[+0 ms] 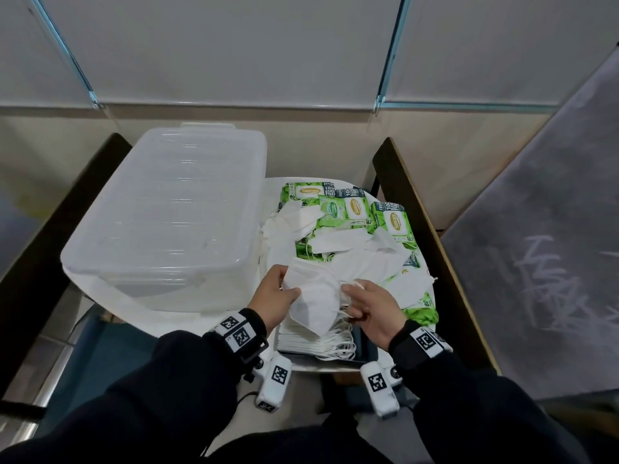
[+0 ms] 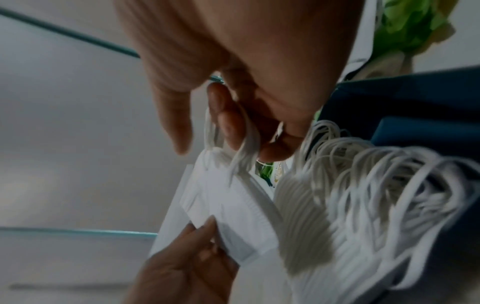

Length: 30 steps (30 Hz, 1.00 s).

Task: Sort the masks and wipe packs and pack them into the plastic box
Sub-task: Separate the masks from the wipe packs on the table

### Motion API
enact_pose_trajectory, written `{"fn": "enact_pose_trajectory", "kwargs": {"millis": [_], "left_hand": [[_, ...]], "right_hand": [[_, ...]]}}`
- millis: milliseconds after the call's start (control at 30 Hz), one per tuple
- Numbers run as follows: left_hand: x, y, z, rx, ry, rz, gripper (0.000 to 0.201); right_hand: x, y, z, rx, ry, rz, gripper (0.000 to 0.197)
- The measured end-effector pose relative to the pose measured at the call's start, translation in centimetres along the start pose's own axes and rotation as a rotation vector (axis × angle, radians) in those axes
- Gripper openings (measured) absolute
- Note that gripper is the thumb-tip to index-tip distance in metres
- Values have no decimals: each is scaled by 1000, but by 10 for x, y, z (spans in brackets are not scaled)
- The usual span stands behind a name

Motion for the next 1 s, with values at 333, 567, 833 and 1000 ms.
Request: {"fn": "enact_pose_trajectory", "kwargs": {"millis": [333,567,833,1000], "left_hand": [[2,16,29,-352,-552,-267,59],[8,6,33,-439,-882,-415,34],[35,6,14,-302,-865,-379,27],[53,14,-12,-65,-572,-318,9]], "right_hand": [[7,11,11,88,337,54,11],[7,11,10,61,355,38,20],[26,3,-7,-65,175,52,15],[11,-3,-15,-15,207,12,28]]}}
Point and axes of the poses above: each hand's wrist, its own y-axis away from the middle knuckle, its own x-axis out of the back of the hand, z = x × y, the point moved 5 cm from there along -y, towards the middle knuckle, and after that the axes turned 4 degrees about -x, right-handed, at the moved point
